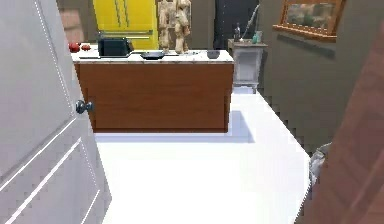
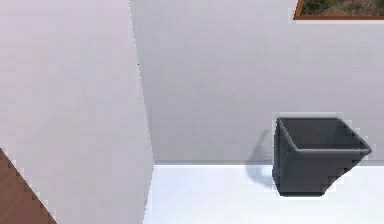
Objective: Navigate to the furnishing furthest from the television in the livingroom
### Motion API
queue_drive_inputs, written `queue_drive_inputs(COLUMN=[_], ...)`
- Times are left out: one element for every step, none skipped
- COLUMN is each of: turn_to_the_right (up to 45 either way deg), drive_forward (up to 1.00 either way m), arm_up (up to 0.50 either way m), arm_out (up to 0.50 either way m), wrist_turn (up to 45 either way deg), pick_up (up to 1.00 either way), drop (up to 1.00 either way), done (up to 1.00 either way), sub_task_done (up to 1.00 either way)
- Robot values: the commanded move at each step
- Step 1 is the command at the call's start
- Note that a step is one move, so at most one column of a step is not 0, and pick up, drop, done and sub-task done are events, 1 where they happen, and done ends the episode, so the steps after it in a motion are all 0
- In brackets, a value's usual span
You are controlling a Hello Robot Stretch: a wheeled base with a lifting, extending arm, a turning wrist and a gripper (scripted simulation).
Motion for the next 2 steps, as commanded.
queue_drive_inputs(turn_to_the_right=[-9.0, 0.0], drive_forward=[0.0, 1.0], arm_up=[0.0, 0.0], arm_out=[0.0, 0.0], wrist_turn=[0.0, 0.0], pick_up=[0.0, 0.0], drop=[0.0, 0.0], done=[0.0, 0.0], sub_task_done=[0.0, 0.0])
